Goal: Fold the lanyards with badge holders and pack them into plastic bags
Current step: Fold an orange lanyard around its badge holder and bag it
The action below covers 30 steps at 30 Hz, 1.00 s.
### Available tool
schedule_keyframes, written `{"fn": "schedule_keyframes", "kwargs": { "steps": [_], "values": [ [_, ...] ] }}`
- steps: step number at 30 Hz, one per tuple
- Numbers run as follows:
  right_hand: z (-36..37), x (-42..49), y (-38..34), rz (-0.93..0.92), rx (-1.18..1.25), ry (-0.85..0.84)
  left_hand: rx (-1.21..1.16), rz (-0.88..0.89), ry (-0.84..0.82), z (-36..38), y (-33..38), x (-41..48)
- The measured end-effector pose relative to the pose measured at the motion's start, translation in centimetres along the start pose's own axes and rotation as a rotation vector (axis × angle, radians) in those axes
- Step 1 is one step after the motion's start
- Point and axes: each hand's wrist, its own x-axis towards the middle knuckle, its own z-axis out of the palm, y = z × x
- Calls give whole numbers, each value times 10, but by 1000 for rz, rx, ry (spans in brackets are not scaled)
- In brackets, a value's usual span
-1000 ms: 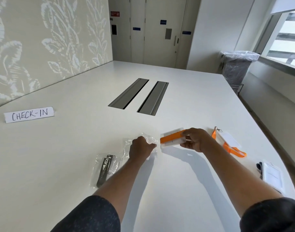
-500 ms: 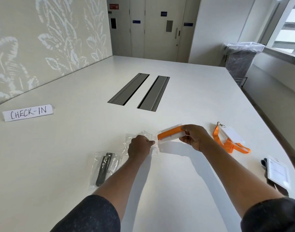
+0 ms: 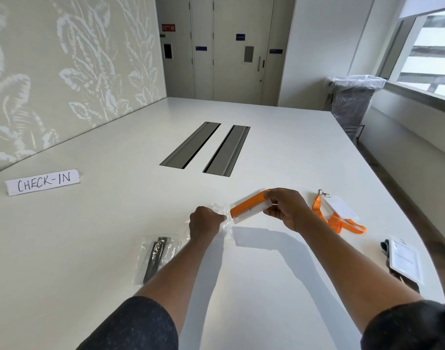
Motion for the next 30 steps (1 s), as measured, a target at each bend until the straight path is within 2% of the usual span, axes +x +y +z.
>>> {"fn": "schedule_keyframes", "kwargs": {
  "steps": [4, 18, 25, 30],
  "values": [
    [1, -5, -6, -28, -30, -22, -15, 30, -26, -4, 7, -6],
    [-5, -7, -18, -80, -210, 122, 179, 405, -24, -10, 19, -24],
    [0, -18, -22, -49, -253, 242, 157, 423, -123, -7, 25, -28],
    [3, -22, -20, 21, -201, 234, 115, 418, -141, -10, 24, -27]
  ]
}}
